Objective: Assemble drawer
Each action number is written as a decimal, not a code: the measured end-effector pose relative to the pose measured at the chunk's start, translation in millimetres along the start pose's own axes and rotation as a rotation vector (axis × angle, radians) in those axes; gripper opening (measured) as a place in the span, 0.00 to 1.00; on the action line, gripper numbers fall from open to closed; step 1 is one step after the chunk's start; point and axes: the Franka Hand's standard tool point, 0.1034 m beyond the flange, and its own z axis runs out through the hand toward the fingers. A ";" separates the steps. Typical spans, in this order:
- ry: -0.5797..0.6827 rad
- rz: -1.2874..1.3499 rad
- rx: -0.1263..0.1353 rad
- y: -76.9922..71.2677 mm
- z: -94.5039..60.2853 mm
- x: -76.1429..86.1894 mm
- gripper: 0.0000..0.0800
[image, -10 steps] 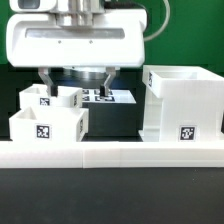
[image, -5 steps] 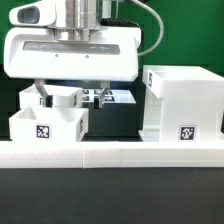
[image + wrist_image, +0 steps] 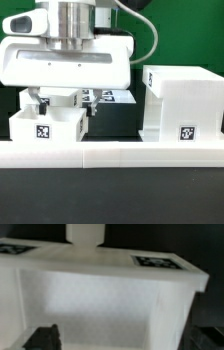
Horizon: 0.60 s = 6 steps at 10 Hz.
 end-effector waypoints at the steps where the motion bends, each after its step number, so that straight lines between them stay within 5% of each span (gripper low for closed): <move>1: -0.001 0.000 -0.001 -0.3 3.7 -1.4 0.81; 6: -0.003 -0.002 -0.012 -3.1 23.5 -8.9 0.81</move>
Offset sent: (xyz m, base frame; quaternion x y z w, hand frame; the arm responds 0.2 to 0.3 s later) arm 0.0016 0.0053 -0.0171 0.0062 0.0199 0.0074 0.9998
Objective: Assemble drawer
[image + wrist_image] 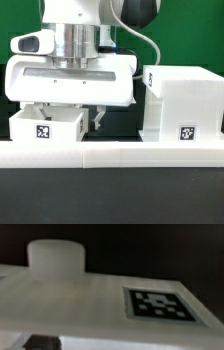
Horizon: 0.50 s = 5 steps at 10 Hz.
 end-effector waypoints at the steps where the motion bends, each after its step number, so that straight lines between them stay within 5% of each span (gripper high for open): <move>1: -0.002 0.000 -0.001 0.1 1.5 -1.2 0.81; 2: -0.003 -0.001 -0.001 0.0 2.0 -1.6 0.81; 3: -0.003 -0.001 -0.001 0.0 2.1 -1.6 0.58; 4: -0.003 -0.001 -0.001 0.0 2.0 -1.6 0.58; 5: -0.003 -0.003 -0.001 -0.6 2.0 -1.5 0.39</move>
Offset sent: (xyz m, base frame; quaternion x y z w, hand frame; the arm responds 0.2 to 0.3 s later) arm 0.0008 -0.0001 0.0008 -0.0017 -0.0020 0.0011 1.0000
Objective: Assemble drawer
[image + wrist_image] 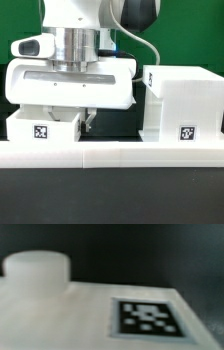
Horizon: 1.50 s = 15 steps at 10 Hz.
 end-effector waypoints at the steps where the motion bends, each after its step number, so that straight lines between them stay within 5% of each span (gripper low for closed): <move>1: 0.000 -0.004 0.000 -2.4 -0.2 0.4 0.19; 2: 0.000 -0.006 0.001 -3.0 -0.2 0.4 0.19; 3: 0.000 -0.005 0.000 -2.8 -0.1 0.3 0.06; 10: -0.007 -0.127 0.002 -1.3 -5.2 1.0 0.05; 15: -0.068 -0.305 0.031 8.5 -6.5 -4.9 0.05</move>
Offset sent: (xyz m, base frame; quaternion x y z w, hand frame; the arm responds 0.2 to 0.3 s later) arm 0.0000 0.0000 0.0000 0.0000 0.0000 0.0000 1.0000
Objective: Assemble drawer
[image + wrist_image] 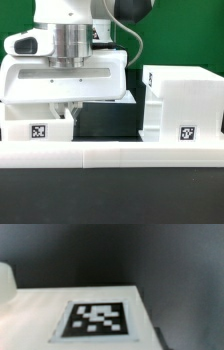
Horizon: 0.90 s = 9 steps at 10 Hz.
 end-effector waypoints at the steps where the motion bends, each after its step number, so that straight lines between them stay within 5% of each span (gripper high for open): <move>1: 0.000 -0.011 0.000 0.3 0.1 -0.2 0.05; 6: -0.018 -0.457 -0.009 -14.4 -2.4 -5.8 0.05; 9: -0.049 -0.694 0.011 -8.5 -4.8 -10.9 0.05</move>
Offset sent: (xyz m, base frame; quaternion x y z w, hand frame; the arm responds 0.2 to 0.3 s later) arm -0.0175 0.0187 0.0111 -0.0312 0.0069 -0.2358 0.9713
